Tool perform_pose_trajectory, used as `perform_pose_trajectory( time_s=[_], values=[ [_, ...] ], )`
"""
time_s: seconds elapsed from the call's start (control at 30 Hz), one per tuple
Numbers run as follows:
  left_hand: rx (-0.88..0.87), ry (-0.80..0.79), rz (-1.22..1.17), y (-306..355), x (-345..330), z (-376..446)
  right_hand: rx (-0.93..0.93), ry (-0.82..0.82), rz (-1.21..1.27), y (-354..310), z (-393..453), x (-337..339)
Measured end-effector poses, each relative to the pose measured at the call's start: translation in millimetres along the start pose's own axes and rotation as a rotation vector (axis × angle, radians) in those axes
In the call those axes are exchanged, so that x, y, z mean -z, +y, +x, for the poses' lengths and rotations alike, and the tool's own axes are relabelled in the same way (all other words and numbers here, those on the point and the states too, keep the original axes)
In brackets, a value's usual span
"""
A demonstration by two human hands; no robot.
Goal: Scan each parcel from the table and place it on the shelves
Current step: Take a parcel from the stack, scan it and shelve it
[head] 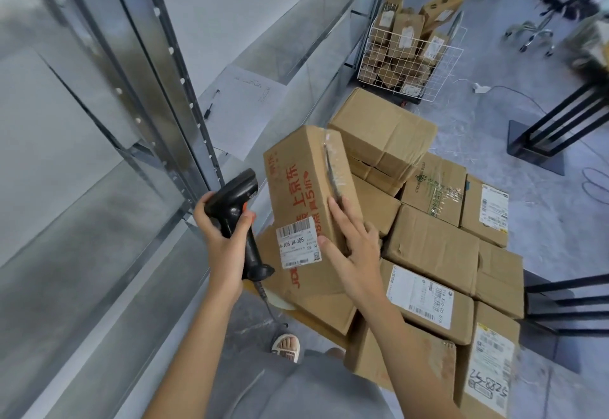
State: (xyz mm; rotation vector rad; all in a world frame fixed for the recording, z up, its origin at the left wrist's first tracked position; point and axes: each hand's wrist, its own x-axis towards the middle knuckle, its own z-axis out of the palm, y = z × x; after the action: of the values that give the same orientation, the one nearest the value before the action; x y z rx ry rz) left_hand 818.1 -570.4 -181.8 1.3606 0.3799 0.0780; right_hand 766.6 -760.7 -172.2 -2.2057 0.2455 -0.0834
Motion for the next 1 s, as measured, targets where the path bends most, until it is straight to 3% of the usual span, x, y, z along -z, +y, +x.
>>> perform_pose_trajectory(
  time_s=[0.23, 0.4, 0.7, 1.0],
  values=[
    [-0.299, -0.205, 0.019, 47, -7, -8, 0.123, 0.384, 0.122, -24, 16, 37],
    [-0.322, -0.342, 0.034, 56, -17, -21, 0.148, 0.561, 0.065, -32, 18, 46],
    [-0.326, -0.483, 0.147, 53, -30, -37, 0.127, 0.669, 0.109, -30, 7, 49],
    [-0.363, -0.476, 0.237, 54, -30, -40, 0.122, 0.699, 0.071, -32, 4, 51]
  ],
)
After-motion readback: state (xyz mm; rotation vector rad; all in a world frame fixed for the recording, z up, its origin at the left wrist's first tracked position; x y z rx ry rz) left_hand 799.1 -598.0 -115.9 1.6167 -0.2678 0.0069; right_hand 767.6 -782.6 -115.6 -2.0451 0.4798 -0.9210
